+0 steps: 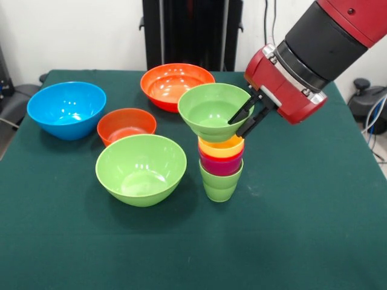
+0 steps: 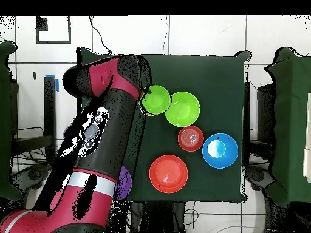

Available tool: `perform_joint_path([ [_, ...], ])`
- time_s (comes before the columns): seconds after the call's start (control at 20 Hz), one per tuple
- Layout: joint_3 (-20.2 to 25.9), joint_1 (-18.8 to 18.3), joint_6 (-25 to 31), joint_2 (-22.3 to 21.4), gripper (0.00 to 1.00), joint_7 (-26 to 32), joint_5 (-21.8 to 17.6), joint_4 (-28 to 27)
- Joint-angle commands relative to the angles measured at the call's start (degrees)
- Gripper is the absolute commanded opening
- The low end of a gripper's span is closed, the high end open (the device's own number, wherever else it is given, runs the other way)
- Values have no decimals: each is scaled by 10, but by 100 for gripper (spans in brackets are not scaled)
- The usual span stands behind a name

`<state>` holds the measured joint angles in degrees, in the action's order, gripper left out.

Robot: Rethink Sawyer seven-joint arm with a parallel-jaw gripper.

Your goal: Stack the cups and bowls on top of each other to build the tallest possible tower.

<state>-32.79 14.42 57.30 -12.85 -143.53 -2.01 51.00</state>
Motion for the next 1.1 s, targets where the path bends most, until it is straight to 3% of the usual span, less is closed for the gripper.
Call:
perform_joint_path([
  [0.05,31,7,-18,38,0,-29,-34,26],
  [1.1,24,9,-11,47,0,-46,-19,19],
])
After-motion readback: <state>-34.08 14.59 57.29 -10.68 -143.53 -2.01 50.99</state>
